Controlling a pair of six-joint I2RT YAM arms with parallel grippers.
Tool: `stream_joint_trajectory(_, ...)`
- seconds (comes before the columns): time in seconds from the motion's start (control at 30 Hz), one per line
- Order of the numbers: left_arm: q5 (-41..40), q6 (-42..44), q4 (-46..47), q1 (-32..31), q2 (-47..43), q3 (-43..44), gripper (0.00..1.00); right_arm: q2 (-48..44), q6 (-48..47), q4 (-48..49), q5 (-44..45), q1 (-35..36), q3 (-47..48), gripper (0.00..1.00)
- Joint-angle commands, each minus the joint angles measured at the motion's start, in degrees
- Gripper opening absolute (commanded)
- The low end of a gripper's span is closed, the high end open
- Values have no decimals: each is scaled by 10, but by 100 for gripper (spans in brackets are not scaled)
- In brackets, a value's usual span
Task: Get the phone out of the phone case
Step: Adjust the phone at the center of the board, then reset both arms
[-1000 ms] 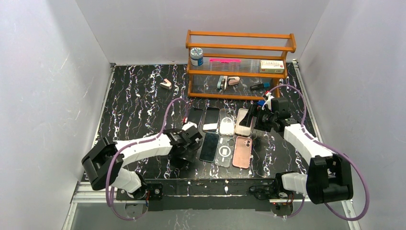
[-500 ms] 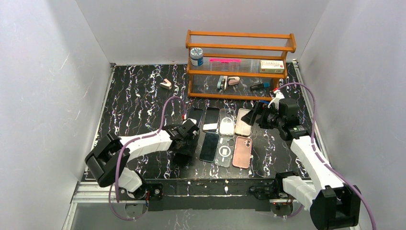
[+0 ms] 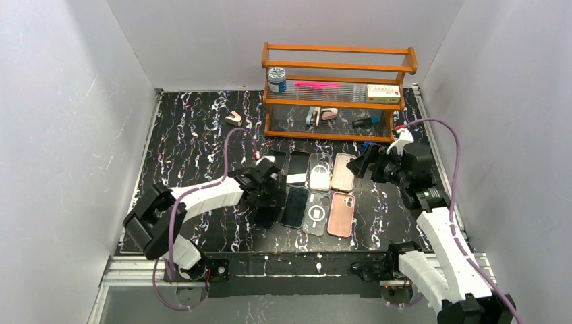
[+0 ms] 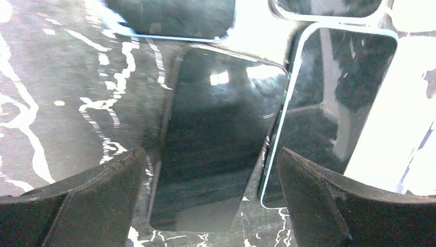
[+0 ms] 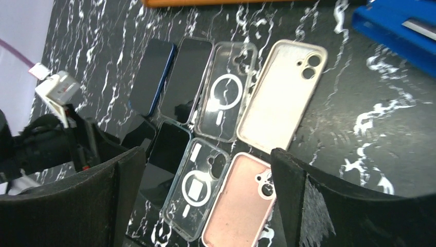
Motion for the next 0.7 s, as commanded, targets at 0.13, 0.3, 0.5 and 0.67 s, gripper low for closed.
stream_joint_trajectory(0.13, 89, 0, -11, 196, -203, -39, 98, -141, -40, -63, 171, 1, 51, 99)
stream_joint_trajectory(0.3, -1, 56, -110, 261, -367, 6, 98, -234, -57, -112, 280, 1, 58, 99)
stream_joint_trajectory(0.5, -148, 118, -173, 262, -536, 66, 98, -321, -82, -132, 365, 1, 65, 99)
stream_joint_trajectory(0.67, -227, 183, -175, 262, -658, 95, 98, -356, -93, -125, 385, 2, 75, 99)
